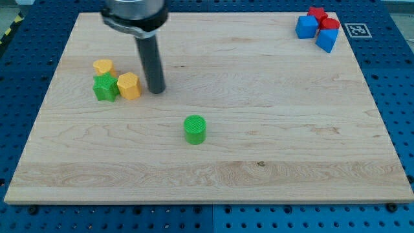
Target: Move the arm to the bottom right of the green circle
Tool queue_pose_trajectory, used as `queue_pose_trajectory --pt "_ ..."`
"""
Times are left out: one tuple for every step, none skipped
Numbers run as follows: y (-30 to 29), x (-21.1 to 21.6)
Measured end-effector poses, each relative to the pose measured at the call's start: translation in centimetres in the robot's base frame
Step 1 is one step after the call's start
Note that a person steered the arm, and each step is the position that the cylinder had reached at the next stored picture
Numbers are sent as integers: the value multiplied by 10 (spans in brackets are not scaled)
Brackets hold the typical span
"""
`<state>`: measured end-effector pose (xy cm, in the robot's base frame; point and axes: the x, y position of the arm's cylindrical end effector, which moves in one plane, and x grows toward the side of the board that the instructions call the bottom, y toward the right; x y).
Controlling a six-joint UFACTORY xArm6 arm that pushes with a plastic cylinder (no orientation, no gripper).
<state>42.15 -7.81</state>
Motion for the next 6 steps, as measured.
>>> queue_pose_trajectory --pt "65 17" --pt "124 77" --pt "141 145" --pt "124 168" --pt "102 168" --pt "101 166"
